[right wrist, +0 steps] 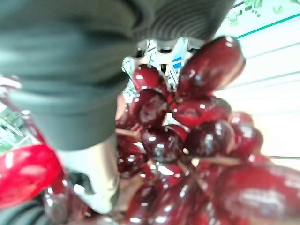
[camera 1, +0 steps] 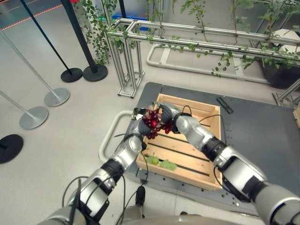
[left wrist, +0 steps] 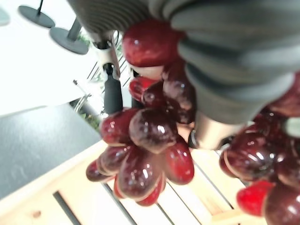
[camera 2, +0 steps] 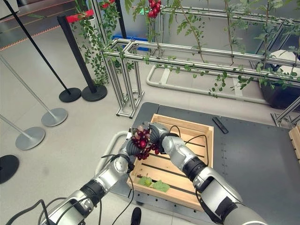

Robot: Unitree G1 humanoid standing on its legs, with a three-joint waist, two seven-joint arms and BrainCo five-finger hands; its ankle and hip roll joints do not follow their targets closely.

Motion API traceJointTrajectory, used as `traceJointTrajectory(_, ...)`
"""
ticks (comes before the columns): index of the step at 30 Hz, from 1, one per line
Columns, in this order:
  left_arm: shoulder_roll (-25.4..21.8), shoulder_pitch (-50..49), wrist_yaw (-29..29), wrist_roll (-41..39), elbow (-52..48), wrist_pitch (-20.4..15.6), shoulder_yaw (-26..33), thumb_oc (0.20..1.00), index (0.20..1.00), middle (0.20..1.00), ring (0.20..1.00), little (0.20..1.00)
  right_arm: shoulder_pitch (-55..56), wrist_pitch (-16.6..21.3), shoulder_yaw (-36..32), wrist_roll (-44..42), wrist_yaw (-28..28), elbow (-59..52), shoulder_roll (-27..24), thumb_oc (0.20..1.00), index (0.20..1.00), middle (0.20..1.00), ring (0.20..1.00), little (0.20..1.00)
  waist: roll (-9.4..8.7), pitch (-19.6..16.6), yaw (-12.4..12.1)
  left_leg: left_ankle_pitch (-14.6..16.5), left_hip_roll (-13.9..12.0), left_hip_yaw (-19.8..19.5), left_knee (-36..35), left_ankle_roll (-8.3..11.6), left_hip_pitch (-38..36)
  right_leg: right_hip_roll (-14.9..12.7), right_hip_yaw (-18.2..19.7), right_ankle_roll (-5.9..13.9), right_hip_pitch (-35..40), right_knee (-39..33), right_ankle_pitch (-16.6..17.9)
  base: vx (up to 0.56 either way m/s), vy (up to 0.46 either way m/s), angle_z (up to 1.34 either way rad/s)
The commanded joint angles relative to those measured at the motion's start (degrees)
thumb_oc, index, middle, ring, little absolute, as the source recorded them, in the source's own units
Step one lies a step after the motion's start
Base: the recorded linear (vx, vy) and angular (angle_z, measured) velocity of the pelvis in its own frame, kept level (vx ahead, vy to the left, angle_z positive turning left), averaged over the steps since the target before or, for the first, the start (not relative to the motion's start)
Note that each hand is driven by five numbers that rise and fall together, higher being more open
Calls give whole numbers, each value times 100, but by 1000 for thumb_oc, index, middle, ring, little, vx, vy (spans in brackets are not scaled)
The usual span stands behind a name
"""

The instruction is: Pick up the fruits from the basket on one side to the basket on the other side

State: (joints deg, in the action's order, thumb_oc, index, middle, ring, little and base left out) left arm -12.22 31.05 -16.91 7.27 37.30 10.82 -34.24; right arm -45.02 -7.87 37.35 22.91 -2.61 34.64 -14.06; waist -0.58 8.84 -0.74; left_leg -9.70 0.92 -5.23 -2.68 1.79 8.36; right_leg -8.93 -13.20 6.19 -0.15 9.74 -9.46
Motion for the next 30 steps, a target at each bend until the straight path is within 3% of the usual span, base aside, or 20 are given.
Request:
traceJointTrajectory(1,400,380,-95,-293,-266,-621,109,200,200,200,200,200,-633,463,-226,-445,218,-521,381,1000,1000,1000,1000,1000,-318,-166,27,1084,41,364,293,-122,-256,-541,119,353,-345,-172,604,8,32,0)
traceJointTrajectory(10,365,95,24,-1094,-536,-865,396,200,200,200,200,200,-424,630,-810,-1395,499,-1445,-74,1000,1000,1000,1000,1000,-345,-123,37,1121,233,417,271,-249,-296,-704,174,443,-384,-44,683,-5,57,-1)
traceJointTrajectory(18,261,-510,204,-1677,-874,-1000,844,200,200,200,200,200,786,808,-1787,-2079,955,-2483,-662,1000,1000,1000,1000,1000,-212,-109,76,1144,349,472,248,-274,-390,-798,244,498,-362,-58,717,15,33,-7)
traceJointTrajectory(23,68,-944,504,-1811,-1172,-1071,1182,200,200,200,200,200,1633,897,-2436,-2436,963,-2973,-959,1000,1000,1000,1000,1000,-114,-113,243,1015,206,520,211,-202,-435,127,1417,172,-525,191,216,2,-46,-1)
traceJointTrajectory(30,-23,-1692,599,-2107,-1499,-1227,1805,200,200,200,200,200,3078,1161,-3319,-3246,918,-3686,-750,1000,1000,1000,1000,1000,-28,-232,288,966,-2,471,203,-8,-611,240,1156,25,4,-281,152,46,-164,4)
